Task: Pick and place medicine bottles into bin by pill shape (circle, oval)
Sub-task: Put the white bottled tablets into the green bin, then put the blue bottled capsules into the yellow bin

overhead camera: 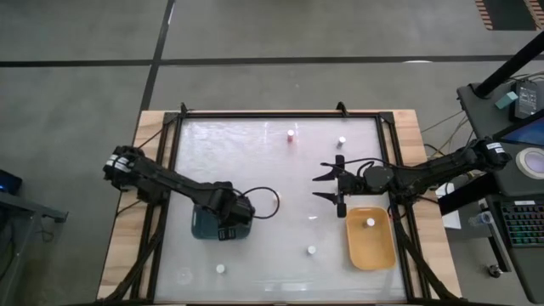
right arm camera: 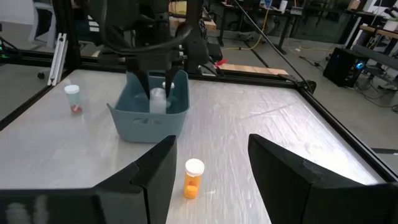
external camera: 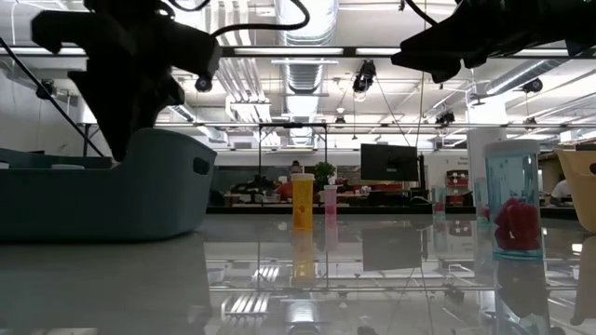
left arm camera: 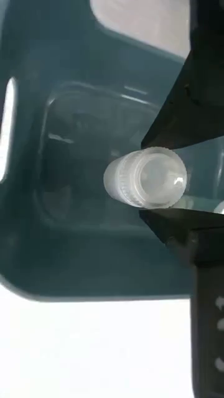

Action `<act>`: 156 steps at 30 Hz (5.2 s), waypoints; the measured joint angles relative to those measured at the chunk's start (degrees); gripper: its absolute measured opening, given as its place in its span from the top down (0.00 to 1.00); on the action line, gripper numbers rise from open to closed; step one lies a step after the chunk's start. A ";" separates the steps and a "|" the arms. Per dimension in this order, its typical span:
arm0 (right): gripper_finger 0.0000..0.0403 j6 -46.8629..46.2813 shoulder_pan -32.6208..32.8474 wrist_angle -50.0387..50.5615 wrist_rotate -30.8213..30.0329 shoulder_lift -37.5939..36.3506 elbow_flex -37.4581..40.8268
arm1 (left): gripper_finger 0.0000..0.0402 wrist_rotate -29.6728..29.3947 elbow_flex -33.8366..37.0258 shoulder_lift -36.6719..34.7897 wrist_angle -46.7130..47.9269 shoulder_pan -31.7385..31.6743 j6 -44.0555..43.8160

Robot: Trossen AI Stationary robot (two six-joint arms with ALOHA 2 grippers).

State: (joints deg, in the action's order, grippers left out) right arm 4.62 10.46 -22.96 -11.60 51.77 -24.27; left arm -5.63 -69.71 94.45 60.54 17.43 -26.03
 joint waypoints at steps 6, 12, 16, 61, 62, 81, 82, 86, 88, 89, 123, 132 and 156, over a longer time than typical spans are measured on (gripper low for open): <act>0.52 0.04 0.00 0.00 0.00 0.00 0.02 | 0.70 -0.04 0.20 0.00 -3.23 -2.63 3.69; 0.52 0.11 -0.02 0.00 0.00 0.00 0.02 | 0.70 -0.04 2.11 0.00 -4.88 -4.01 4.45; 0.52 0.12 0.00 0.02 0.00 0.00 0.02 | 0.70 -0.04 3.62 0.00 -6.02 -4.33 4.49; 0.52 -8.92 -0.01 0.20 -1.97 0.00 0.09 | 0.54 -9.61 8.95 -22.53 -33.41 -3.08 30.35; 0.52 -9.44 -0.01 0.22 -1.99 0.01 0.09 | 0.54 -9.60 10.89 -23.50 -37.58 -3.10 32.86; 0.52 -34.14 -0.40 14.87 -8.71 0.40 -5.84 | 0.54 -12.85 38.70 -36.17 -83.98 -10.10 51.97; 0.52 -35.29 -0.52 18.35 -9.33 0.71 -7.31 | 0.54 -13.31 39.27 -36.71 -83.93 -10.43 51.92; 0.52 -39.66 -2.27 31.81 -11.13 2.39 -13.59 | 0.54 -13.35 40.38 -38.23 -84.30 -10.48 51.77; 0.52 -42.03 -3.79 38.30 -10.93 3.46 -16.85 | 0.54 -13.33 40.68 -38.45 -84.31 -10.51 51.48; 0.52 -43.19 -4.65 41.51 -10.92 4.09 -18.43 | 0.54 -13.33 40.83 -38.57 -84.26 -10.53 51.49; 0.52 -32.25 -53.40 84.89 10.70 34.55 -49.17 | 0.54 -14.53 41.75 -39.10 -84.02 -10.71 55.48; 0.52 -30.78 -55.71 85.70 13.79 38.44 -49.09 | 0.54 -14.60 41.75 -39.10 -84.05 -10.71 55.51; 0.53 -29.90 -56.26 84.76 13.11 44.68 -49.00 | 0.54 -14.62 41.75 -39.10 -84.07 -10.71 55.50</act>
State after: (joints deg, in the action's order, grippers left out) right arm -25.28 -45.80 61.80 1.52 96.44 -73.28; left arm -20.25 -27.97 55.35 -23.53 6.72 29.47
